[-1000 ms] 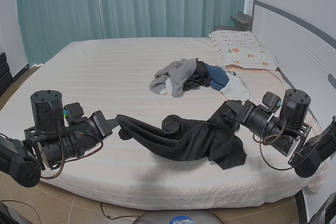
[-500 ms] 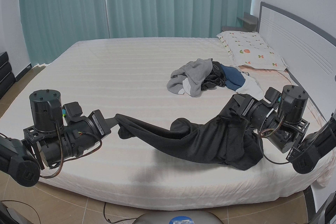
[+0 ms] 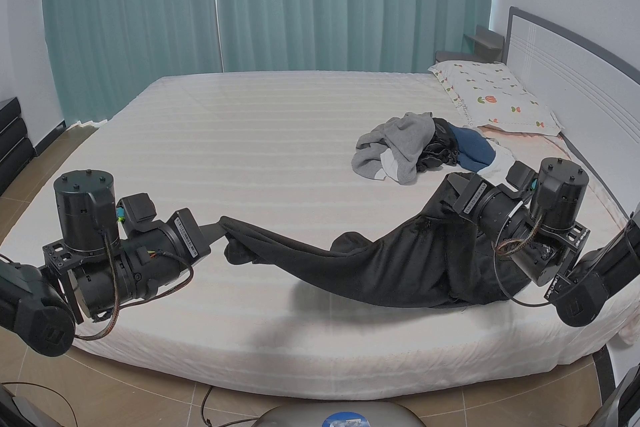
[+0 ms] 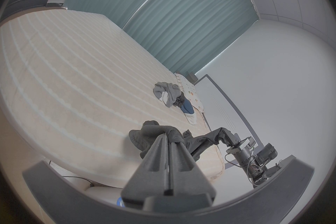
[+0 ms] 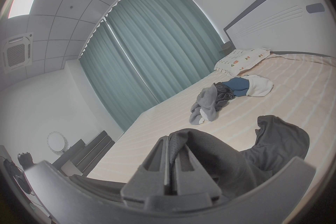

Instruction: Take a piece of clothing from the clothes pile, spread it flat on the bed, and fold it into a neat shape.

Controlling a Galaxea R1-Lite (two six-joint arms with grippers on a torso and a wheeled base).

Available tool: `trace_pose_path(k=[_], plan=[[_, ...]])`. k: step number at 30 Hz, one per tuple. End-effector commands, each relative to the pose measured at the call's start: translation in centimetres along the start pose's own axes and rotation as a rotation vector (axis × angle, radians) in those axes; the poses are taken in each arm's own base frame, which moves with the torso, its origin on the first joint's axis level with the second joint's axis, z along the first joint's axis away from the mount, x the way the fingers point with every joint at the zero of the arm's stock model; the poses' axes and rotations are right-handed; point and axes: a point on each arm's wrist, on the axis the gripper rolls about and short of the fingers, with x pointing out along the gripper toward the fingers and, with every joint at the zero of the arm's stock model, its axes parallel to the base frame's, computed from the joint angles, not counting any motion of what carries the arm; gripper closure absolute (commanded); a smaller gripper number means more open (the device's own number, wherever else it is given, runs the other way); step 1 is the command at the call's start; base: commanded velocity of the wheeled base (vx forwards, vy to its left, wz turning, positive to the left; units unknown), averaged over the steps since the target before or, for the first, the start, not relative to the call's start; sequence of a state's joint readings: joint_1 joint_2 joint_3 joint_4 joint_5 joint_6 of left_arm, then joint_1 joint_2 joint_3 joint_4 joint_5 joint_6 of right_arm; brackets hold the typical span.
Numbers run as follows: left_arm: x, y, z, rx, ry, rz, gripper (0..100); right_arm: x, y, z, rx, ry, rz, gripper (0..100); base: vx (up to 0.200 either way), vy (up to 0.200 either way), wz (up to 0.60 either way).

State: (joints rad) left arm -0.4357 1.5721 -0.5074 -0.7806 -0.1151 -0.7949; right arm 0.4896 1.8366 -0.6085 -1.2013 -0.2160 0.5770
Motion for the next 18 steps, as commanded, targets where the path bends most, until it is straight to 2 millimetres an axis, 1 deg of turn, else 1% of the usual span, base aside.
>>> trace_pose_path(k=[1,18], plan=[[-0.10,-0.10,-0.02,0.000,0.000,-0.004,100,0.06,-0.07,0.06,0.002,-0.003,-0.003,100,0.000,0.200,0.00],[-0.52,-0.28,-0.20,0.007,0.006,-0.017,100,-0.27,0.36,0.43,0.045,0.006,0.042,100,0.000,0.200,0.00]])
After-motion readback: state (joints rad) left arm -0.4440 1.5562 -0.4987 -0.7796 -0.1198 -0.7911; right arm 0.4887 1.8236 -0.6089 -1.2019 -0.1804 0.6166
